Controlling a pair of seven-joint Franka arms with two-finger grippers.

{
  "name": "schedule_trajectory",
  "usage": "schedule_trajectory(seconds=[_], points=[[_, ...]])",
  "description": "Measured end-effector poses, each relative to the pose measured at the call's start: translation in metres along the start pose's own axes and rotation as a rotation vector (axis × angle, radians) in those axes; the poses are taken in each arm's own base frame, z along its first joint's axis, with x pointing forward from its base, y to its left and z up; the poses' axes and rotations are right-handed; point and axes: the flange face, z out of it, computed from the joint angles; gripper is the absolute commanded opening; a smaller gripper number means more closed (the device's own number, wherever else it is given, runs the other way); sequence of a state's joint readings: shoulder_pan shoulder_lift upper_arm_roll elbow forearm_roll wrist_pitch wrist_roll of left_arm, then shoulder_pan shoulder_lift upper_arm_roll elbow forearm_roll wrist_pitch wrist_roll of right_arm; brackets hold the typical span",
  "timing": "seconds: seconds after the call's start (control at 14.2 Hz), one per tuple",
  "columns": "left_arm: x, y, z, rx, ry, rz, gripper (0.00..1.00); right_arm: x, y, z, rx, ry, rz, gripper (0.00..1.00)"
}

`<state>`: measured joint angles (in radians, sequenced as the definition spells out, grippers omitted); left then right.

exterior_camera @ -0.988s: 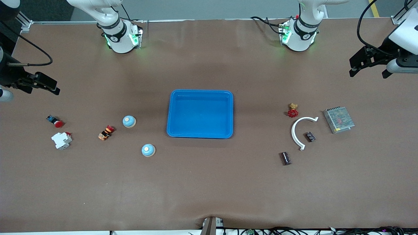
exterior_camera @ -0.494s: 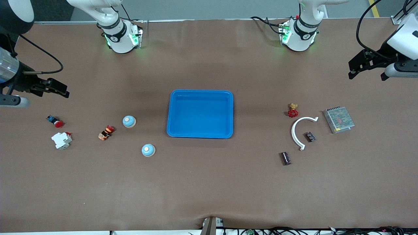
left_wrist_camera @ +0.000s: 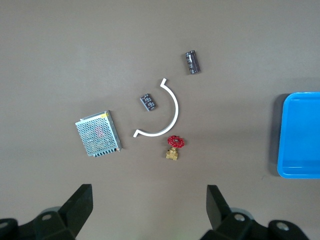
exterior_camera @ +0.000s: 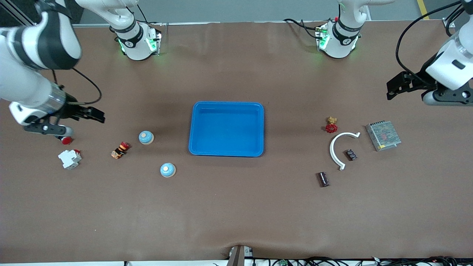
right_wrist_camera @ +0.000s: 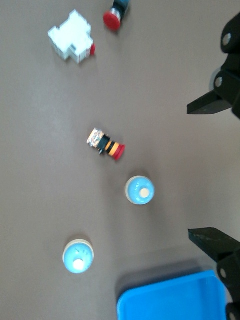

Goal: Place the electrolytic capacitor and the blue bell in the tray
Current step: 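Move the right gripper to the bell while the left gripper nears the capacitor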

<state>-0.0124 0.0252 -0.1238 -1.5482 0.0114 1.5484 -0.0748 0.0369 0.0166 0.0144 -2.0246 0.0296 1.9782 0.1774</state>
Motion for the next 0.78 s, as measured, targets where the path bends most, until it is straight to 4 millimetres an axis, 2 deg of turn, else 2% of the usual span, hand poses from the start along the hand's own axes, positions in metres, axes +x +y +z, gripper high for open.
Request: schedule_trajectory(seconds=[0.14, 0.42, 0.56, 0.78], points=[[0.007, 0.006, 0.015, -0.001, -0.026, 0.011, 1.00, -0.003, -0.010, 0.044, 0.027, 0.004, 0.029, 1.00], [0.018, 0.047, 0.048, -0.001, -0.075, -0.010, 1.00, 0.013, -0.023, 0.117, 0.091, 0.006, 0.095, 1.00], [0.023, 0.063, 0.078, 0.001, -0.093, -0.039, 1.00, 0.019, -0.034, 0.148, 0.089, 0.017, 0.092, 1.00], [0.026, 0.072, 0.133, 0.002, -0.099, -0.098, 1.00, 0.023, -0.044, 0.183, 0.084, 0.034, 0.093, 1.00]])
